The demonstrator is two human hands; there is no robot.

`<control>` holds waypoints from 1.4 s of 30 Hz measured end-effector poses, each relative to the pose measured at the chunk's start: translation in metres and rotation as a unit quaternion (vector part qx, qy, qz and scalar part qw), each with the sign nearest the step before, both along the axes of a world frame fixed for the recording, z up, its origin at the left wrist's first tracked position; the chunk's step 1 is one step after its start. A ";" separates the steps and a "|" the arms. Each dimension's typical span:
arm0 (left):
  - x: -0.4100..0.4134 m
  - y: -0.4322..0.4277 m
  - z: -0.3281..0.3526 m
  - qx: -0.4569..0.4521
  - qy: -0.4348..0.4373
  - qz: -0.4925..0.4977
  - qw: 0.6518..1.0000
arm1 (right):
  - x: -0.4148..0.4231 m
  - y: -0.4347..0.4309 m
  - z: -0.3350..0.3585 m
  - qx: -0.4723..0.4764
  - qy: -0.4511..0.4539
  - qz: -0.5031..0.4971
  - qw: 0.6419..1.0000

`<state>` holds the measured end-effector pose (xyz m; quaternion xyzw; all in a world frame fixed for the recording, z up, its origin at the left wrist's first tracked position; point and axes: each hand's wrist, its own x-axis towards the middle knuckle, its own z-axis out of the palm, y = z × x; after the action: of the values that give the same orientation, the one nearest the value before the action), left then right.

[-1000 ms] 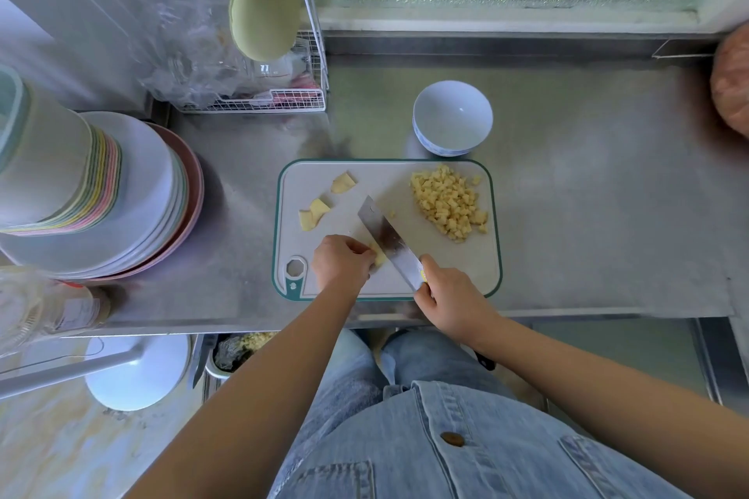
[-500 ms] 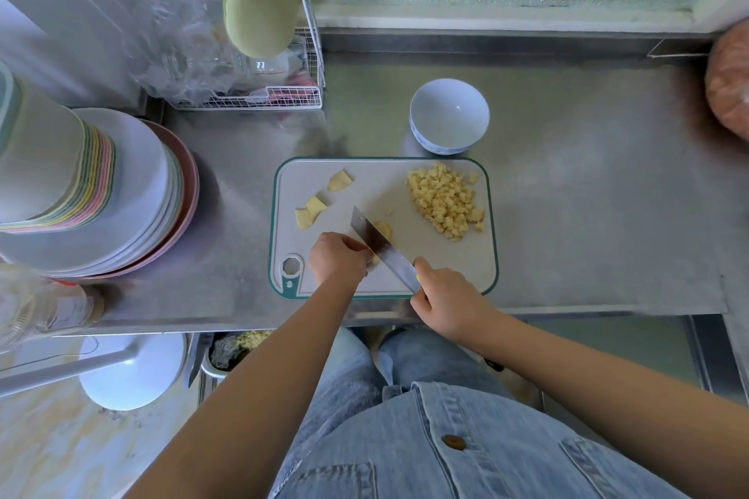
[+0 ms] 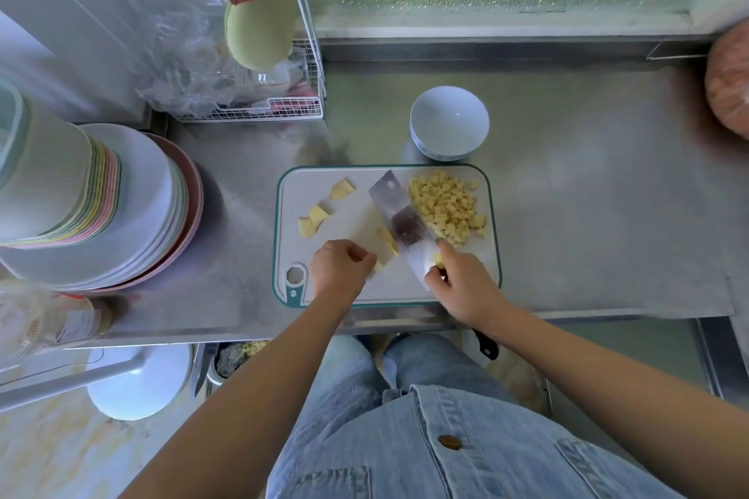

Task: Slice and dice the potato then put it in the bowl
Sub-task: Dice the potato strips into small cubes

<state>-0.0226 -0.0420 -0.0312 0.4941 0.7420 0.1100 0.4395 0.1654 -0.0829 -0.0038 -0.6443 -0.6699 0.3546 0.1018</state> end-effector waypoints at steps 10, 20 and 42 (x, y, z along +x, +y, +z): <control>0.003 0.031 -0.012 0.259 0.224 -0.561 0.754 | 0.023 -0.003 0.010 -0.020 0.043 -0.074 0.996; -0.008 0.009 -0.013 0.232 0.166 -0.384 0.878 | 0.019 -0.002 0.006 -0.018 0.029 -0.001 0.999; 0.001 -0.012 0.041 -0.024 -0.160 0.305 0.939 | -0.023 0.033 0.032 0.134 0.018 0.133 0.982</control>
<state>-0.0215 -0.0539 0.0103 0.2095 0.7795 0.2988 0.5091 0.1426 -0.0497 0.0277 -0.5238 -0.7888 0.2838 0.1511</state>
